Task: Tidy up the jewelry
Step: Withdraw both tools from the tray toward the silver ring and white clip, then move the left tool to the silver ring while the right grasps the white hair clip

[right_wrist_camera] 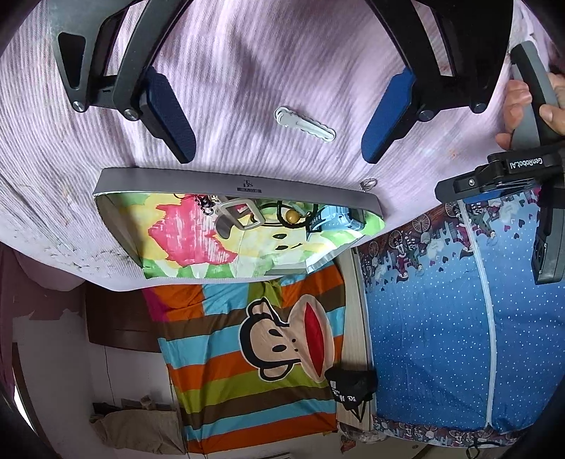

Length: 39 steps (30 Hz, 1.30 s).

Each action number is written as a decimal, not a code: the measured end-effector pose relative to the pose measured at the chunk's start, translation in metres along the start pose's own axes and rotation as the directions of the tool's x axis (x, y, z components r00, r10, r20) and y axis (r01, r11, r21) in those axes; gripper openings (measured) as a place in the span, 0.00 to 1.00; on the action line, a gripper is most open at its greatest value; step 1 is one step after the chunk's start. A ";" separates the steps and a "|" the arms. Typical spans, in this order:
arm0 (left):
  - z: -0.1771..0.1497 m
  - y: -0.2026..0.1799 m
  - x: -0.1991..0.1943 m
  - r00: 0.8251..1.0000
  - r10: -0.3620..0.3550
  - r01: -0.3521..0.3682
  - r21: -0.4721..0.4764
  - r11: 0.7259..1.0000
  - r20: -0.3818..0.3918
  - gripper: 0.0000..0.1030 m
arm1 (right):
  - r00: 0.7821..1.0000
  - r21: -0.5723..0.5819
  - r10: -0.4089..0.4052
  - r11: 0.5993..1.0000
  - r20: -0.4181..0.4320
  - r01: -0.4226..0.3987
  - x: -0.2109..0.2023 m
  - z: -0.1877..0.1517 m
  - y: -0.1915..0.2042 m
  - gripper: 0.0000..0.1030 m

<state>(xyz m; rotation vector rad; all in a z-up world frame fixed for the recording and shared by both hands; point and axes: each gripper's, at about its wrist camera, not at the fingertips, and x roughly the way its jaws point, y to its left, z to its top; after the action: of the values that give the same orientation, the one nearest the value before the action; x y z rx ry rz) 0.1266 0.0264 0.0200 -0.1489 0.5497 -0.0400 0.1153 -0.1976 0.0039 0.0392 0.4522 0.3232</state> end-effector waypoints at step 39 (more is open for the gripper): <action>0.011 -0.016 0.086 0.971 -0.070 0.081 0.036 0.996 -0.226 0.49 | 0.960 -0.044 0.075 0.995 -0.271 -0.090 0.067 -0.021 0.013 0.20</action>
<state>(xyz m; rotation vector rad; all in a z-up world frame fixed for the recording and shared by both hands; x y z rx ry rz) 0.2054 0.0053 -0.0122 -0.1216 0.7689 -0.1448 0.1591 -0.1645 -0.0414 -0.0414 0.7130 0.4259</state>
